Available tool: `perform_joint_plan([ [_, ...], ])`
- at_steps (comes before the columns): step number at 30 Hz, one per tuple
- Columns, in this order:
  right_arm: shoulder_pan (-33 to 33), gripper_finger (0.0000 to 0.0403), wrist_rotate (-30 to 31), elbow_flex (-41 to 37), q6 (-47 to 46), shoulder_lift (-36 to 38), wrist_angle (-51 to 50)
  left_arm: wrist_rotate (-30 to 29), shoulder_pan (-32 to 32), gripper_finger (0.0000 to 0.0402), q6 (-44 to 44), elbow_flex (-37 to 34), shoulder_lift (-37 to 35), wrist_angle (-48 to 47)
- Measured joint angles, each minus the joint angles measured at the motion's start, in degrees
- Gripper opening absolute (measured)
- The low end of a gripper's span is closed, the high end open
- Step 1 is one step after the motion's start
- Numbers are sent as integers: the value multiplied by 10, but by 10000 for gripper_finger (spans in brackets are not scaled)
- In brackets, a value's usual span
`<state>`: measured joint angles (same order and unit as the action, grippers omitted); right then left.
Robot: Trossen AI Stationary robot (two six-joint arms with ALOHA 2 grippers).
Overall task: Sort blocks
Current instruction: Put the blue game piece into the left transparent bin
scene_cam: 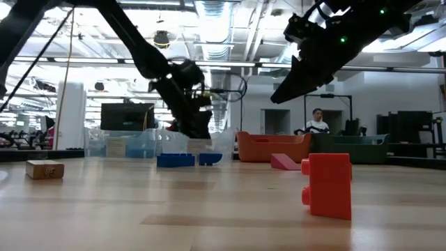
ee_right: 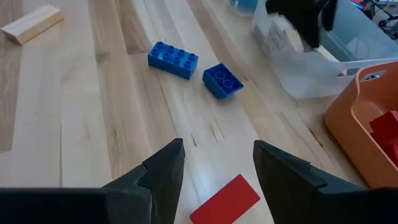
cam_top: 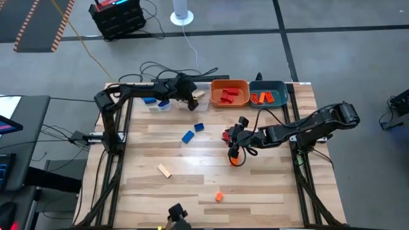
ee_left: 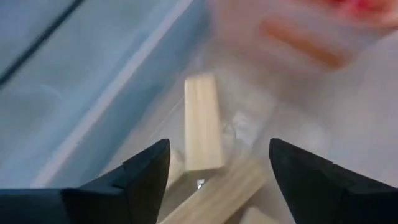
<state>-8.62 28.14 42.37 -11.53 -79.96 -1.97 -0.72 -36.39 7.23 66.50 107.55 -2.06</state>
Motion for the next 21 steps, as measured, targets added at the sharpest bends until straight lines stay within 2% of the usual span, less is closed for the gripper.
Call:
perform_joint_plan([
  [5,0,223,0,0,-1,0,-2,-3,61,270,47,-17,-69,-3],
  [10,0,223,0,0,-2,0,2,-47,158,264,55,-63,-103,-8],
  [15,-1,223,1,0,-5,0,2,-105,231,264,-35,-131,-105,14],
  [21,-4,223,1,0,-6,0,3,-174,277,264,-148,-218,-105,109],
])
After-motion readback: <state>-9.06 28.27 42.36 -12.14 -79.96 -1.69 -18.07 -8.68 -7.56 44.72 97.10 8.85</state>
